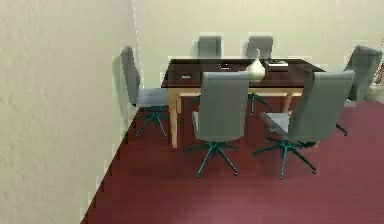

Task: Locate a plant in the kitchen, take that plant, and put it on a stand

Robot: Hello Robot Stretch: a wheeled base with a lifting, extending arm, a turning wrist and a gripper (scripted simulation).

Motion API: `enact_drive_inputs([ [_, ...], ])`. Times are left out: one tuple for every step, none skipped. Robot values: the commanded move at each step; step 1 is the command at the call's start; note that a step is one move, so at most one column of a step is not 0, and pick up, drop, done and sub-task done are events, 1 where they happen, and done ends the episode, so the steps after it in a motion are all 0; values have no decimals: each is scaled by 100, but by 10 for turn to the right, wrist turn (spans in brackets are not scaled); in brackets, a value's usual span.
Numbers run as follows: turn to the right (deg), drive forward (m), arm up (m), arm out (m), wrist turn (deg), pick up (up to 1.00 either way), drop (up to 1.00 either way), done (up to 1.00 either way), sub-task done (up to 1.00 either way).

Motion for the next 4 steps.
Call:
enact_drive_inputs([
  [450, 0, 0, 0, 0, 0, 0, 0, 0],
  [450, 0, 0, 0, 0, 0, 0, 0, 0],
  [270, 0, 0, 0, 0, 0, 0, 0, 0],
  [0, 80, 0, 0, 0, 0, 0, 0, 0],
])
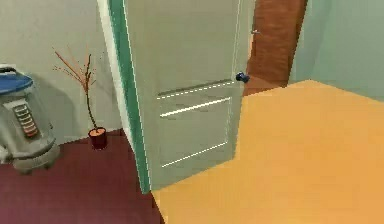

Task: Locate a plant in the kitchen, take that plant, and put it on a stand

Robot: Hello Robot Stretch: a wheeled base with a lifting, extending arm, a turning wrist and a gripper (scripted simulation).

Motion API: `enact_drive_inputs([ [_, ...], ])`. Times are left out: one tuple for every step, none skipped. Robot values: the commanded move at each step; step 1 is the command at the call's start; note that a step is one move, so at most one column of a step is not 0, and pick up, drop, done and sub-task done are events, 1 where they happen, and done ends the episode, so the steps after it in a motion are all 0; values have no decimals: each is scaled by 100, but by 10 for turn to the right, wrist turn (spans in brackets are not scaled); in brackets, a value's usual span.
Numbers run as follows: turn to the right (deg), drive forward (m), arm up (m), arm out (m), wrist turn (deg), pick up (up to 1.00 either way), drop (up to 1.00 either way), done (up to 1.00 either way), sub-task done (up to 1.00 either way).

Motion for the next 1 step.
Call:
enact_drive_inputs([
  [390, 0, 0, 0, 0, 0, 0, 0, 0],
])
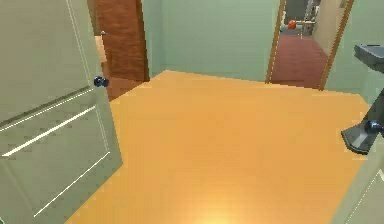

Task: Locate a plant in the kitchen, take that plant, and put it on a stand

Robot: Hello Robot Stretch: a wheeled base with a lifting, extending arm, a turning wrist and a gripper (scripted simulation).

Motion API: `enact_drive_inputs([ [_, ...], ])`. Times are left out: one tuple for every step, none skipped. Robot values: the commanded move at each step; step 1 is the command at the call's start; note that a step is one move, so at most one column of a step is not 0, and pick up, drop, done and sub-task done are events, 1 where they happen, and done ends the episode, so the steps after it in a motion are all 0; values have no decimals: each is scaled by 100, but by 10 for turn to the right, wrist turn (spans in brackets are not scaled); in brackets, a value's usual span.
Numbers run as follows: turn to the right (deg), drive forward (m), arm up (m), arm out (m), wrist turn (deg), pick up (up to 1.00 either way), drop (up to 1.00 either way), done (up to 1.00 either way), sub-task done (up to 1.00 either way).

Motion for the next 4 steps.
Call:
enact_drive_inputs([
  [0, 100, 0, 0, 0, 0, 0, 0, 0],
  [450, 0, 0, 0, 0, 0, 0, 0, 0],
  [120, 0, 0, 0, 0, 0, 0, 0, 0],
  [0, 60, 0, 0, 0, 0, 0, 0, 0],
])
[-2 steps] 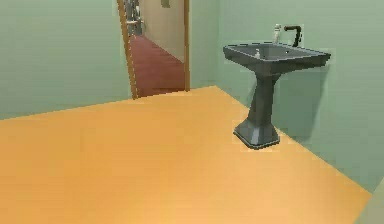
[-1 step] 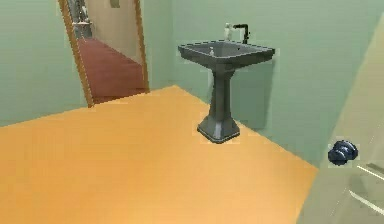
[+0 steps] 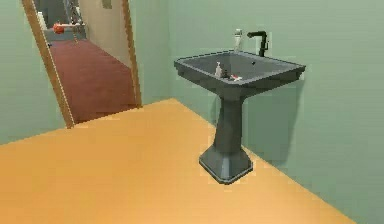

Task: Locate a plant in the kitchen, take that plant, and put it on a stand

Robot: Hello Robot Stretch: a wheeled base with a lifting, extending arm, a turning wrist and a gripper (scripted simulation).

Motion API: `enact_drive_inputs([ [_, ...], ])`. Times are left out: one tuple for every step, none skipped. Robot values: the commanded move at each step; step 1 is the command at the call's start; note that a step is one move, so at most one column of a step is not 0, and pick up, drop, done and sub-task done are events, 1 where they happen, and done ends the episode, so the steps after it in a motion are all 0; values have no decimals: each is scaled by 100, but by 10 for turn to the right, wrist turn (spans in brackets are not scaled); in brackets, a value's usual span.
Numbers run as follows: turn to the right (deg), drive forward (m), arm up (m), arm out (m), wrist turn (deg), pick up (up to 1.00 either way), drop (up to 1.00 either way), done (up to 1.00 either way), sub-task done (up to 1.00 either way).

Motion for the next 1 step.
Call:
enact_drive_inputs([
  [-240, 0, 0, 0, 0, 0, 0, 0, 0],
])
